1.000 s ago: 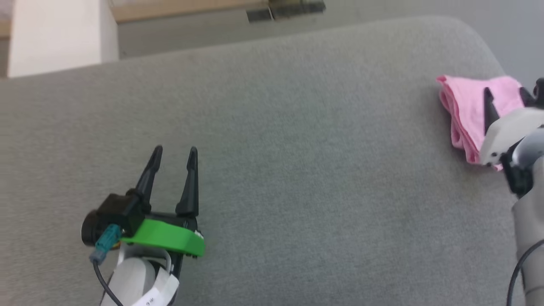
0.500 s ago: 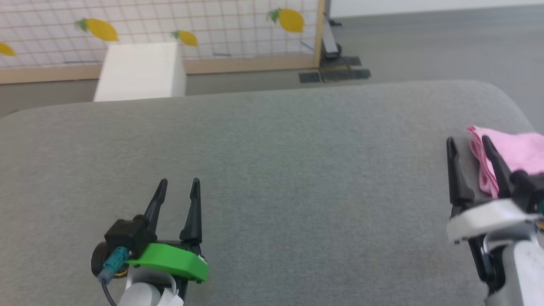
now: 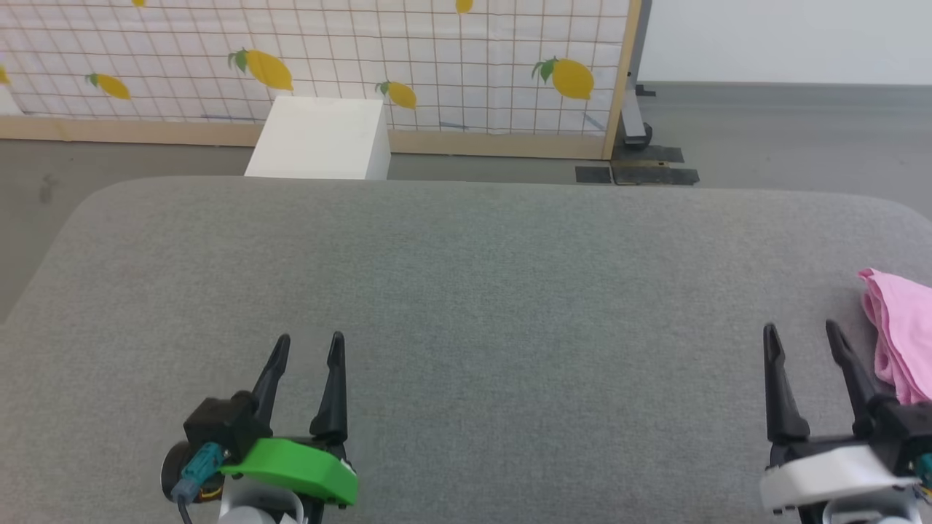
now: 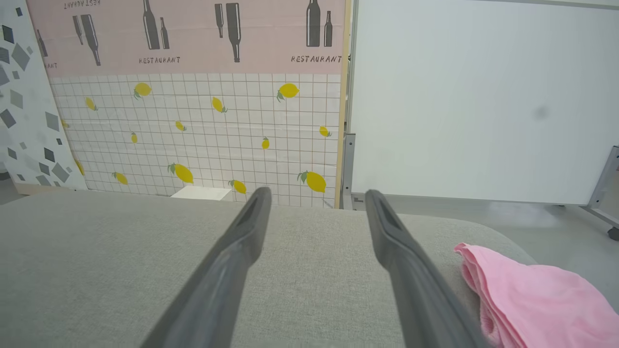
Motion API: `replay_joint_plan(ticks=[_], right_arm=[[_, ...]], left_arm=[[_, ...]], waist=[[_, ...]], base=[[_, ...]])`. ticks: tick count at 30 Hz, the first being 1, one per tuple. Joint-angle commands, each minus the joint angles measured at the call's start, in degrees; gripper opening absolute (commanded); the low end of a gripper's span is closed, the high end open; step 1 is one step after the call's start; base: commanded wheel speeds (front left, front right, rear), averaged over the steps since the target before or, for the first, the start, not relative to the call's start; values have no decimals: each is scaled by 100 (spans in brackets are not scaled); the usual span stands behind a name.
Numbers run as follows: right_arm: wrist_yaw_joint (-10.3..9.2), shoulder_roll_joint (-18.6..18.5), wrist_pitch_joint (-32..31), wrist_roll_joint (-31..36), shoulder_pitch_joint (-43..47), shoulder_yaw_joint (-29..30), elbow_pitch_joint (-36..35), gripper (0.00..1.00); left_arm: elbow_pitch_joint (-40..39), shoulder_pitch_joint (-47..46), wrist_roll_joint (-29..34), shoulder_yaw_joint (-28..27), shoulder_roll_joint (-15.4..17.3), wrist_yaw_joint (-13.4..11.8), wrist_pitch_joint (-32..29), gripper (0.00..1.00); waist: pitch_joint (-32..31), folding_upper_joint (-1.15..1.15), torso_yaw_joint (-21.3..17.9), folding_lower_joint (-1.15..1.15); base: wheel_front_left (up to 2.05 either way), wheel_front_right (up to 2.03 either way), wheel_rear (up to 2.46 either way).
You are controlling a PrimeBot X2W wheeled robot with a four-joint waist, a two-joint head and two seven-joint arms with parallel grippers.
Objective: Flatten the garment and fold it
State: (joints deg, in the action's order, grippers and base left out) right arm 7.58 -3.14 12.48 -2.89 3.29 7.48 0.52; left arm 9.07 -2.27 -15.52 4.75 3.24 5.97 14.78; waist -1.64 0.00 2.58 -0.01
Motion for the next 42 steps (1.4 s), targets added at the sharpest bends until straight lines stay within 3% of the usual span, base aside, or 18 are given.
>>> replay_joint_plan(ticks=[1,32,33,42], right_arm=[[-9,16,45,47,124,2,-70,100],[-9,25,113,-479,271,-87,47,100],[0,18,68,-434,259,-85,41,0],[0,16,61,-430,257,-85,40,0]], left_arm=[[19,98,-6,1,-32,9,21,100],[20,111,-155,167,-35,-70,22,100],[3,114,-122,161,-8,-56,0,0],[-3,115,-117,158,-4,-56,-11,0]], waist=[[-31,0,32,1],[35,0,36,1],[35,0,36,1],[37,0,33,1]], base=[[0,0,0],[0,0,0],[0,0,0],[0,0,0]])
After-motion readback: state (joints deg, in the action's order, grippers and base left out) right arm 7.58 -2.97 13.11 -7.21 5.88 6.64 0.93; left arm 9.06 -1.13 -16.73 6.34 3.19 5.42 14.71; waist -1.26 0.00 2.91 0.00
